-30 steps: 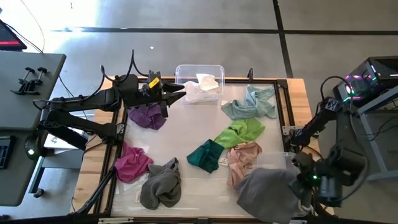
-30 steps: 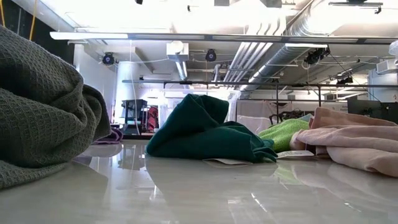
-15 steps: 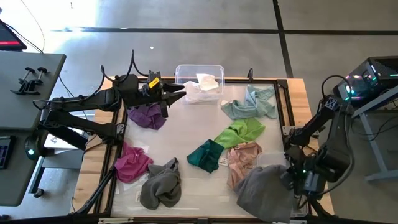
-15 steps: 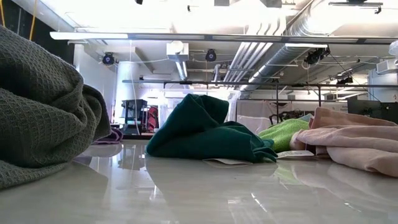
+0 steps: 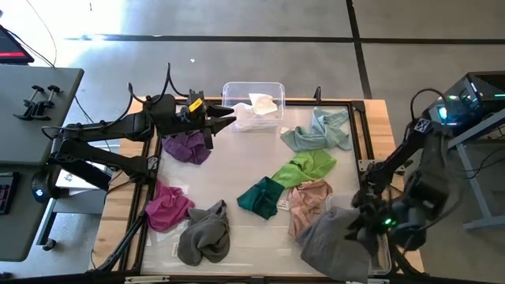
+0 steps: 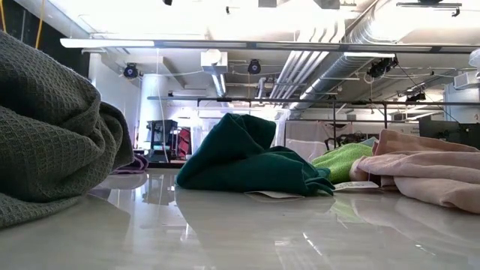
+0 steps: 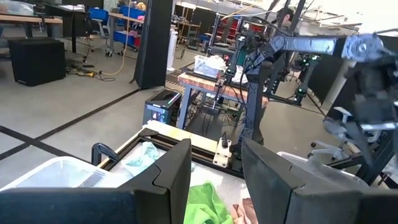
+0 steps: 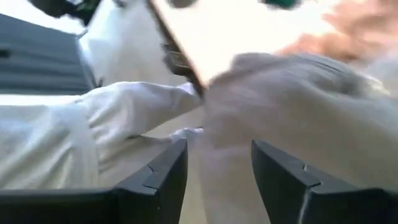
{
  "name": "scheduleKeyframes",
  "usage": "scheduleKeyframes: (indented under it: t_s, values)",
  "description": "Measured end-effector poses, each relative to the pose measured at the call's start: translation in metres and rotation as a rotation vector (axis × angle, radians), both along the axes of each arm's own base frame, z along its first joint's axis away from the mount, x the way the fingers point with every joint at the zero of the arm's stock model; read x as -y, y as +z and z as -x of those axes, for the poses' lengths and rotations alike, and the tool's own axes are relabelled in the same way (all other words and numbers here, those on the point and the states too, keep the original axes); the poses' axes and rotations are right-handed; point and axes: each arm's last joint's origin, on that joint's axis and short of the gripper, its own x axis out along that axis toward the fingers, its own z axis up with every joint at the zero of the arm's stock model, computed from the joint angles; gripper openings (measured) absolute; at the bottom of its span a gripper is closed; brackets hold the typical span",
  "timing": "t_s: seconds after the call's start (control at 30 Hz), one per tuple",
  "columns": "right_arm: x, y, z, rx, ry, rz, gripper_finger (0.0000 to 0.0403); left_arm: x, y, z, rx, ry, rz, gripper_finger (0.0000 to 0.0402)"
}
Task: Sort towels by color in basket
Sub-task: Put the top gray towel into the transparent bottom bin
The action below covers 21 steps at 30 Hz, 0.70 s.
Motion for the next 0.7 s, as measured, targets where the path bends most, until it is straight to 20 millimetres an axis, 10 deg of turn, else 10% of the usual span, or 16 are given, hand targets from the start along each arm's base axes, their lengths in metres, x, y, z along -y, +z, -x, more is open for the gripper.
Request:
scheduleKeyframes:
  t_s: [0.23,0.7]
  values:
    - [-0.003,-0.054,-0.027,-0.064,0.018,0.0,0.0147,0.0,0.0,0.0,-0.003,0.0,0.0,0.013]
    - [0.025,-0.112,-0.002,-0.609,-0.181,0.126,0.0139,0.0,-0.001,0.0,-0.007,0.0,0.001,0.013]
